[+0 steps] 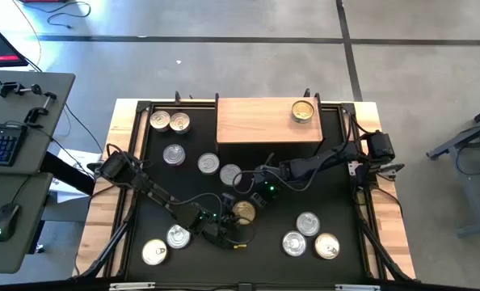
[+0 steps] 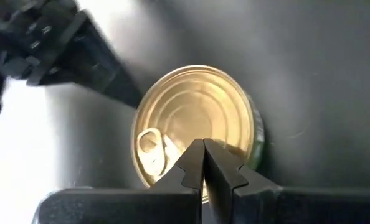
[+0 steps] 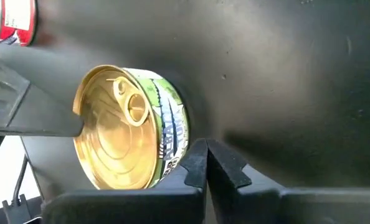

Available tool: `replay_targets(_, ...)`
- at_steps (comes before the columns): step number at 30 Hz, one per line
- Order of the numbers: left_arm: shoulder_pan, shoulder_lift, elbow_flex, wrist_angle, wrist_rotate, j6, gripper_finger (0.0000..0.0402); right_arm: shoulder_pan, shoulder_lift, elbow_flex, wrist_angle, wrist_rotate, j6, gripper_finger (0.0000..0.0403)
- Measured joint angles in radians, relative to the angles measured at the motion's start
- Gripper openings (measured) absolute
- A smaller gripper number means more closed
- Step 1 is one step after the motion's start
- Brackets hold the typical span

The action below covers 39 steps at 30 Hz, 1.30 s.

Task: Stack canned seafood by type on shelf
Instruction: Stack the green tuna can on top of the green tuna can on the shelf

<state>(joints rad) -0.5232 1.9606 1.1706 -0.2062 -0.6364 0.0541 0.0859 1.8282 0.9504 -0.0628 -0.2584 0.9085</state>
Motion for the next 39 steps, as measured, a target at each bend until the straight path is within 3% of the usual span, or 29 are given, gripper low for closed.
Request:
replay_targets(3,0.006,0.001,0.0,-0.01,0.058,-0.003,0.0,0.005,0.0,0.0,0.0,-0.003,0.0,0.0)
replay_targets(9,-0.015,0.005,-0.004,0.001,0.076,0.058,0.0,0.006,0.0,0.0,0.0,-0.003,0.007,0.0)
replay_targets(13,-0.012,0.011,-0.011,0.012,0.113,0.004,0.0,0.006,0.0,0.0,0.015,-0.003,0.011,0.0)
replay_targets(26,0.004,0.075,-0.024,0.106,0.108,-0.06,0.0,0.05,-0.001,0.0,0.079,-0.022,0.053,0.0)
replay_targets(39,0.049,0.107,-0.023,0.236,0.068,0.176,0.0,0.07,-0.066,0.05,0.102,-0.024,0.055,0.0)
